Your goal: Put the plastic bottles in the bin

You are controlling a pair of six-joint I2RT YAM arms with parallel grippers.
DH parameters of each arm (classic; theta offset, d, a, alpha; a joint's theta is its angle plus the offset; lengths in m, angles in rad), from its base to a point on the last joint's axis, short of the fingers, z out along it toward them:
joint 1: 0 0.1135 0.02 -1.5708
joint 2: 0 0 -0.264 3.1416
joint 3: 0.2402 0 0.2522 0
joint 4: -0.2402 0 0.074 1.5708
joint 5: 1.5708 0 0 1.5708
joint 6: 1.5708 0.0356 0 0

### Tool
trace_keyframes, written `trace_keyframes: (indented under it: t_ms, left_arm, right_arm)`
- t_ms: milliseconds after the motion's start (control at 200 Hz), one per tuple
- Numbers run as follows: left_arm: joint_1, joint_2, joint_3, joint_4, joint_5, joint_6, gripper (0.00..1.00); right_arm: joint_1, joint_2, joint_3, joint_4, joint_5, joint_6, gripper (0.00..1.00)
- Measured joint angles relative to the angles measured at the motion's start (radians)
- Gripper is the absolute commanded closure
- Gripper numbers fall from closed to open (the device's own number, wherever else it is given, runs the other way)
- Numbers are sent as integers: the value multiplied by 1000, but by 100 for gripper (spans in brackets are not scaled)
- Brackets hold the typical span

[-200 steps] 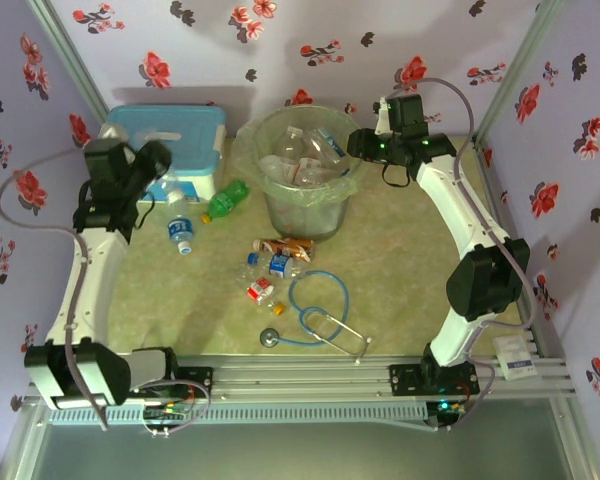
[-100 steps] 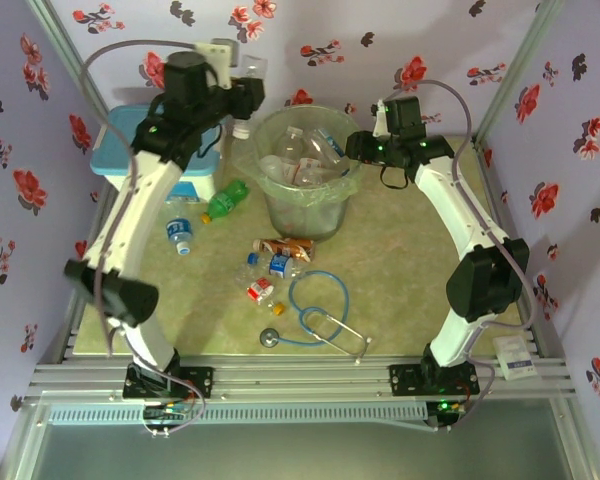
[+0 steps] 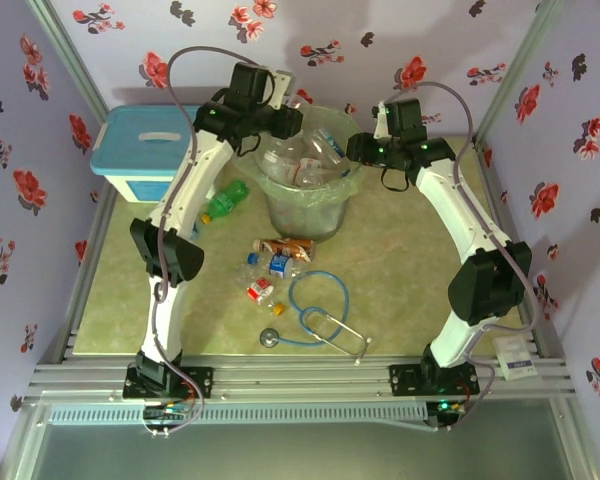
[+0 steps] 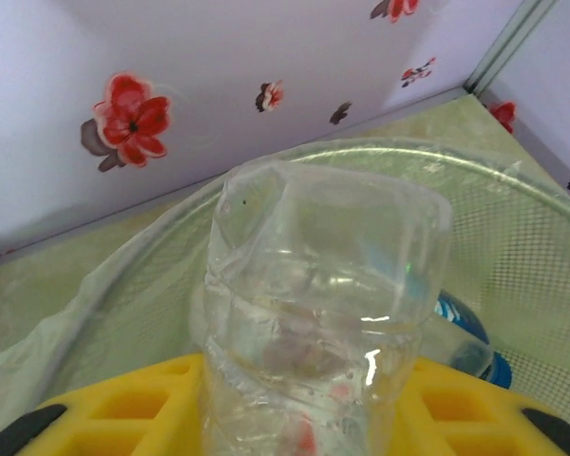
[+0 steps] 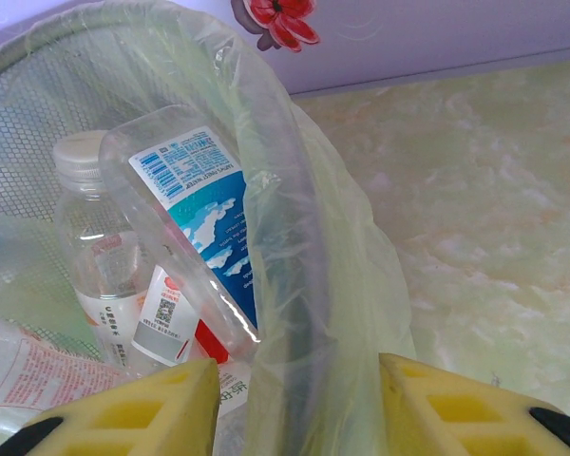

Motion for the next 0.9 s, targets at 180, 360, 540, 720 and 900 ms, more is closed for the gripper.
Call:
trace_keyframes:
  t_ms: [180, 360, 540, 720, 900]
  left_arm:
    - [1, 3, -8, -15, -41, 11, 40]
    - [-2, 11, -43, 16, -59, 32, 20]
    - [-18, 22, -72, 39, -60, 30, 19]
    - [-19, 17, -147, 71, -60, 25, 24]
    - [-33, -15, -212, 103, -67, 23, 7]
  right_arm:
    - [0, 0, 0, 3, 0, 0, 54]
    - [2, 0, 0, 16, 0, 2, 54]
    - [3, -3, -4, 18, 0, 2, 54]
    - [3, -4, -5, 17, 0, 2, 54]
    - [3, -4, -5, 18, 0, 2, 54]
